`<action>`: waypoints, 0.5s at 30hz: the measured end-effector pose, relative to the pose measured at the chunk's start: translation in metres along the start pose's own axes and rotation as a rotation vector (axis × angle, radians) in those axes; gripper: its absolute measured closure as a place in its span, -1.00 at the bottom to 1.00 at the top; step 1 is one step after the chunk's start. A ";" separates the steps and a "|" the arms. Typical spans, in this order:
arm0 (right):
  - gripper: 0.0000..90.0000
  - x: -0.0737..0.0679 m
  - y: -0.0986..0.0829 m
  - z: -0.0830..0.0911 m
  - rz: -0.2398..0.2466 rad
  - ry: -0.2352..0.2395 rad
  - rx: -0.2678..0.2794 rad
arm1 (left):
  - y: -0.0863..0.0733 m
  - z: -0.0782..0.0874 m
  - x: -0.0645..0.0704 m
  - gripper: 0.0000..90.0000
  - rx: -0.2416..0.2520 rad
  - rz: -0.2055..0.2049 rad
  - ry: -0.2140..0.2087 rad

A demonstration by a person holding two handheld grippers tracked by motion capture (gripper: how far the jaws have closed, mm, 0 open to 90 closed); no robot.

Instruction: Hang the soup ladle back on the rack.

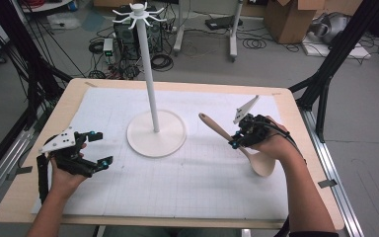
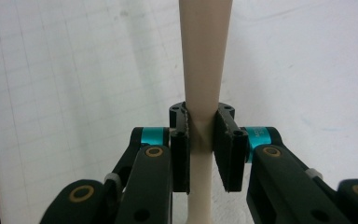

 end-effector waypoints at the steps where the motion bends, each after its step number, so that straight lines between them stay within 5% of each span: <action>1: 0.73 0.000 0.002 0.003 -0.003 -0.002 0.017 | 0.000 0.000 0.000 -0.95 0.000 0.001 0.000; 15: 0.72 -0.020 0.053 0.042 0.003 0.064 0.267 | 0.001 0.001 -0.001 -0.95 0.006 0.004 0.006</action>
Point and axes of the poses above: each handheld gripper's, and its own axes: z roughly backward along the jaws, y roughly out of its top, x roughly to its right, the point moved 9 cm from there along -z, roughly forward along the jaws, and after that the axes turned 13 degrees about -z, right-handed, at the moved point
